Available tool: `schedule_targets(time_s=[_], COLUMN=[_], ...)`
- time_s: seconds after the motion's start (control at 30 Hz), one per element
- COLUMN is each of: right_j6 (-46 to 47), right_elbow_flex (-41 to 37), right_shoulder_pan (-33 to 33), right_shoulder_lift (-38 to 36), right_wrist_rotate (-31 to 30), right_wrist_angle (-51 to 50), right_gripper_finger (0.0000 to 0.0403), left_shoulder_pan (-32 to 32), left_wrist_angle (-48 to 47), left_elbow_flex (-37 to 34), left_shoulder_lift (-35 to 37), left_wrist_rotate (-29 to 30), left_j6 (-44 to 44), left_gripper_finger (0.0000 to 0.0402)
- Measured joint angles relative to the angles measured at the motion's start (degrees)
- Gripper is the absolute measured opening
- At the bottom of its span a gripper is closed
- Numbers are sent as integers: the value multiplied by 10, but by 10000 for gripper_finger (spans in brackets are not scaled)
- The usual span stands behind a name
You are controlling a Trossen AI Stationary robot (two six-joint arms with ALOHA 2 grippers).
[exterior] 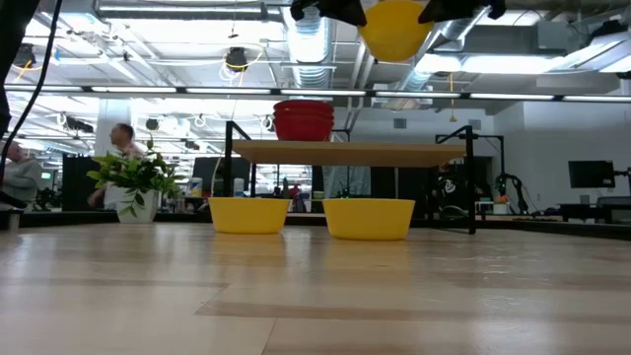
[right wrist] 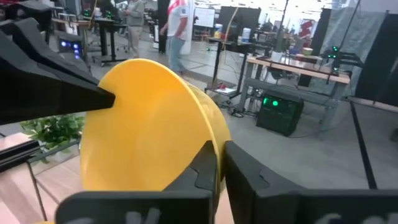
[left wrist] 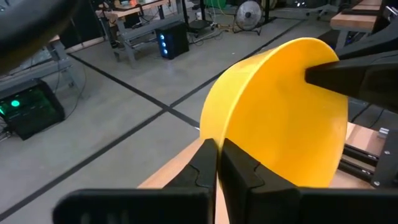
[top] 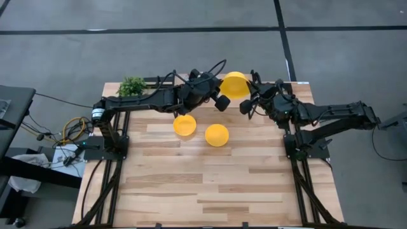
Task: Pick & Place Mini bowls
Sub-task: Put the bottom yellow bowl on the shelf
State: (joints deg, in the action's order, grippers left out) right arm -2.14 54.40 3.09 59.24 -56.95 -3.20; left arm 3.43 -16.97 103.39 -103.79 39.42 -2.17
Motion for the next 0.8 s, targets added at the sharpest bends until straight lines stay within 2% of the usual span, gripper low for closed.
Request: schedule_targets(time_s=[0.2,0.33,0.6,0.8], right_j6=[0,0,3,10], right_elbow_flex=[0,0,0,0], right_shoulder_pan=[0,0,2,-12], right_shoulder_lift=[0,0,0,0], right_wrist_rotate=[-1,-2,13,26], right_wrist_angle=[0,-2,-28,-42], right_gripper_finger=[3,2,1,1], left_shoulder_pan=[-2,-3,-3,-9], left_wrist_angle=[3,4,8,-4], left_elbow_flex=[0,0,0,-1], left_shoulder_lift=[0,1,10,40], left_wrist_rotate=[-4,-12,-17,-13], left_j6=[-1,0,7,47], left_gripper_finger=[16,40,138,209])
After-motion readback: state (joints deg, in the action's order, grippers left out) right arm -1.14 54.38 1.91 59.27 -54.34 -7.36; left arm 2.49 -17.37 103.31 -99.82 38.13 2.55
